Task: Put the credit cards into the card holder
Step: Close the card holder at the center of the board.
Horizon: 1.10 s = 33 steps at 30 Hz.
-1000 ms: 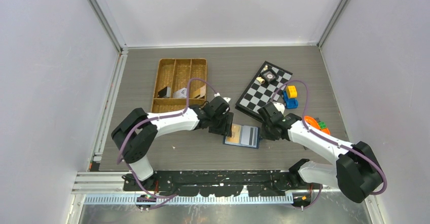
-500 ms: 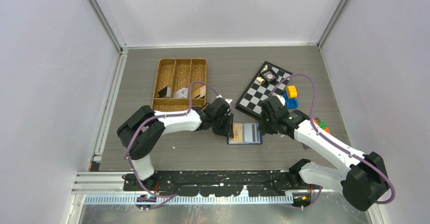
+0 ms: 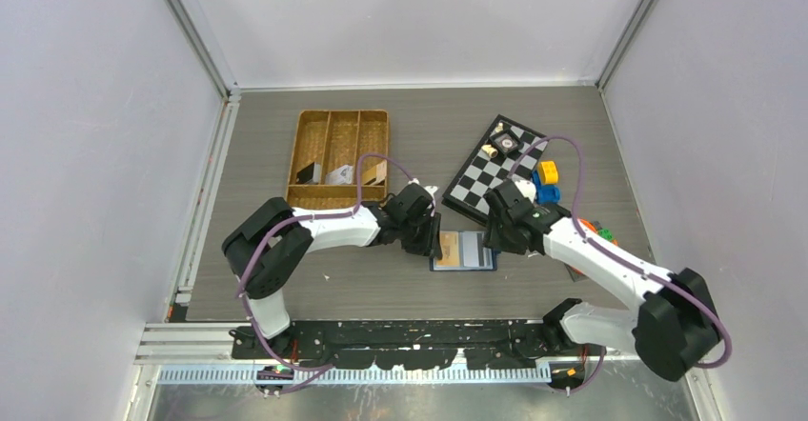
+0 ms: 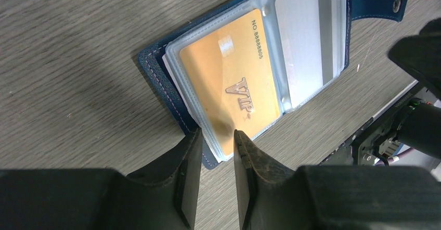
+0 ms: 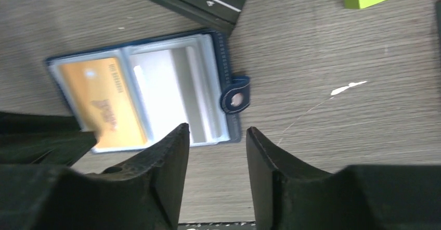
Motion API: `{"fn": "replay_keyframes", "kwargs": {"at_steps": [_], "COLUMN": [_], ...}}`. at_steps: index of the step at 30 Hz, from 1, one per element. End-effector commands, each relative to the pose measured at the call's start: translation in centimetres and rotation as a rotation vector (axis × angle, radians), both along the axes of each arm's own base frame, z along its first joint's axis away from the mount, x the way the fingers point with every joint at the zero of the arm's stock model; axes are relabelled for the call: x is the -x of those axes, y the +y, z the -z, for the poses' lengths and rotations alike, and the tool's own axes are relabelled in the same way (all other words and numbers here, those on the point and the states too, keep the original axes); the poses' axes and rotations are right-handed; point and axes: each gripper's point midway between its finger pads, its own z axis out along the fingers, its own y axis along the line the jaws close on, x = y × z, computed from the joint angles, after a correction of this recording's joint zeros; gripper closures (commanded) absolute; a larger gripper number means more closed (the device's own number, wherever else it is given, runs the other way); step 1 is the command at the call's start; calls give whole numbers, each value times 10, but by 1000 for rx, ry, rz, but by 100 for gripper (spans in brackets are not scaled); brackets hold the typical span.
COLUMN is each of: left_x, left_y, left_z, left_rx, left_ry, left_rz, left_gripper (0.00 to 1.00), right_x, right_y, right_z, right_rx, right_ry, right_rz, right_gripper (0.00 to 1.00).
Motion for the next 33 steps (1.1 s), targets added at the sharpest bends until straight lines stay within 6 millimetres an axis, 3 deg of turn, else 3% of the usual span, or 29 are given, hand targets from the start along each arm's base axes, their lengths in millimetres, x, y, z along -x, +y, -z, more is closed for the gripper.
{"fn": "replay_keyframes", "kwargs": {"at_steps": [1,3,6,14,18,26,33], "left_x": [0,0,0,0,1,0,1], "left_y": [0,-1,0,1,-1,-2,-8], "left_z": [6,5,6,5,6,6,7], "left_rx": [4,5,1,-2,4,19,42], "left_ry": [5,5,6,3,7,7,18], "left_rz": [-2,0,1,3,7,1,5], "left_gripper": [70,70,70,70,70,72,72], "right_x": [-17,-24,-31,-34,-33,-21,-14], "right_y": [-16,-16,-15,-11,5,36,70], "right_z": [8,15,26,20,5,-33,-29], "right_rx": [124,141,160,117,-2,-237,-419], "right_ry": [-22,-27,-14,-55,-103,-154,-101], "right_rz": [33,42,49,49,26,-31,-67], "right_gripper": [47,38,38,85,99,100,100]}}
